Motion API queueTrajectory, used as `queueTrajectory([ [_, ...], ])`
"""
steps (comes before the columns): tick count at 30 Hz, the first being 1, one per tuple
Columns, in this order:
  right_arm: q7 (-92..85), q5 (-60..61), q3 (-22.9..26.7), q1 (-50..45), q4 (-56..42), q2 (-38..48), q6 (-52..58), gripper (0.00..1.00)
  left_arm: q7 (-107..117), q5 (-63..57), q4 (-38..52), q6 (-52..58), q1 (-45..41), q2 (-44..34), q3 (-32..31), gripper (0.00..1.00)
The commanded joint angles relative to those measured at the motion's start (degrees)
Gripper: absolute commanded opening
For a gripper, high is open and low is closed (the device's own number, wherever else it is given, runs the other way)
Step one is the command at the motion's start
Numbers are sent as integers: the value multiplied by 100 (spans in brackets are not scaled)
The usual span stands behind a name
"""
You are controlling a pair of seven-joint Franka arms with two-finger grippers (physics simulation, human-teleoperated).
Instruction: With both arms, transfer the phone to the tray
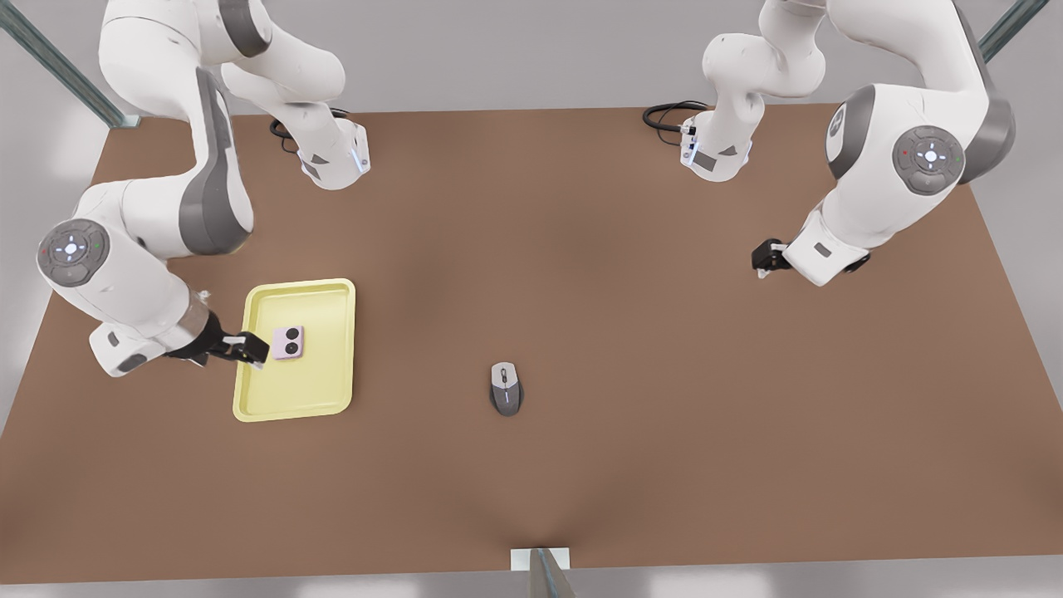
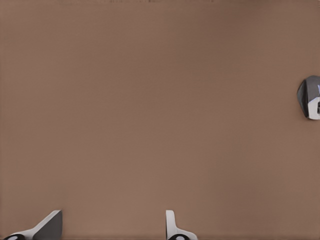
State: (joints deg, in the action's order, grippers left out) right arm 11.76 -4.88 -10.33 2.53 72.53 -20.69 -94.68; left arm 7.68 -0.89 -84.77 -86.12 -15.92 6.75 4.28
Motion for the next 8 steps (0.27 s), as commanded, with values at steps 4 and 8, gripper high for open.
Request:
queueTrajectory([
  [4,-684,-22,-92,-95,-72,-154,908,100,-29,-148,392,491,10,63,2,100],
  [8,-675,48,-92,-244,-90,-189,530,100,-29,-113,427,667,10,55,11,100],
])
